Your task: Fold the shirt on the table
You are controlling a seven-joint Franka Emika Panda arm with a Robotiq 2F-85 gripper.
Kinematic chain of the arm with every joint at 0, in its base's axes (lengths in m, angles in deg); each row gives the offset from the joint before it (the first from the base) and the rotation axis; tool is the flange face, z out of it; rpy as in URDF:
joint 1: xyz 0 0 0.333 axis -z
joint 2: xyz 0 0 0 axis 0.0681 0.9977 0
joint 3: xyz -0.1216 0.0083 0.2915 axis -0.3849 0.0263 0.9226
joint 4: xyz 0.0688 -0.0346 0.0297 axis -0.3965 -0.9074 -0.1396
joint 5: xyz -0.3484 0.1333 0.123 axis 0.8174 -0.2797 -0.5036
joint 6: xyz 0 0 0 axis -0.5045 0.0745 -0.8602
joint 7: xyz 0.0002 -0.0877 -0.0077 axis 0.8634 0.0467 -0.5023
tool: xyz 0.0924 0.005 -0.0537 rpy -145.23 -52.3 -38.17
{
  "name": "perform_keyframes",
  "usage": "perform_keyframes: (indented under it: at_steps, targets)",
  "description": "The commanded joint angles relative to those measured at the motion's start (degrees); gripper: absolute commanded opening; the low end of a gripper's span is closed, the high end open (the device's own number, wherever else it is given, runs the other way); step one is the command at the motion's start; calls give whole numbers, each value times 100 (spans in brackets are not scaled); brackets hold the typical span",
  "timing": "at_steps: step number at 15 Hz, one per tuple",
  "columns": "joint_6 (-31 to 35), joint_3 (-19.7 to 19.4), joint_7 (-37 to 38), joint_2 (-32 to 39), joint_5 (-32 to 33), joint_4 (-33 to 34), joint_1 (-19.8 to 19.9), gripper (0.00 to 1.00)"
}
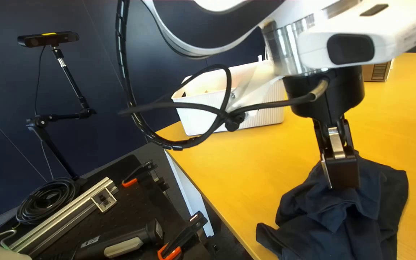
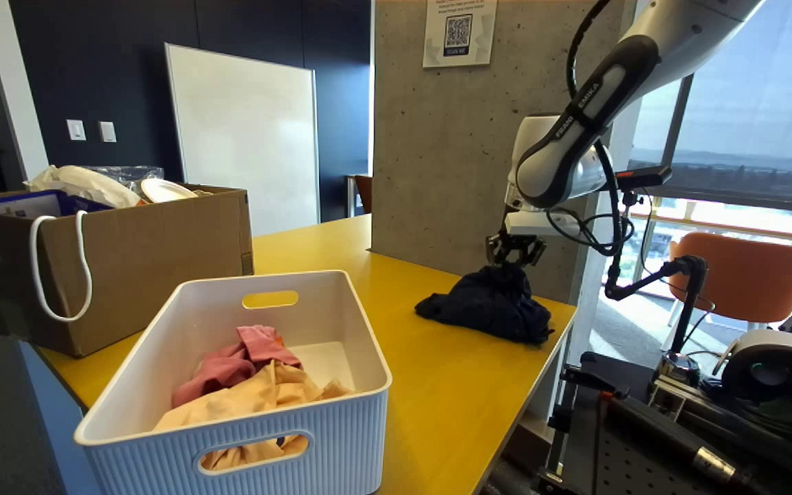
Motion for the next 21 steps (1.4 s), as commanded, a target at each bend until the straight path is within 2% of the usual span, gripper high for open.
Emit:
perform_keyframes:
  at_steps: [1,3,4,5,7,8,11,14,16,21]
  targets:
    - [-185,65,-25,717,-214,525,59,5]
    - [-158,84,-30,1021,-325,616,36,5]
    - [-175,65,-9,1140,-361,668,13,16]
    - [-214,22,-6,1184,-369,687,-24,44]
    - [-290,-204,64,1012,-256,571,-164,46]
    - [-346,-297,57,856,-211,484,-197,51]
    - [-469,-751,149,383,135,224,-448,74]
    - [-585,-757,119,197,338,274,-431,95]
    - [-507,-492,23,212,241,340,-317,100]
    - [-370,9,-84,325,61,280,-293,100]
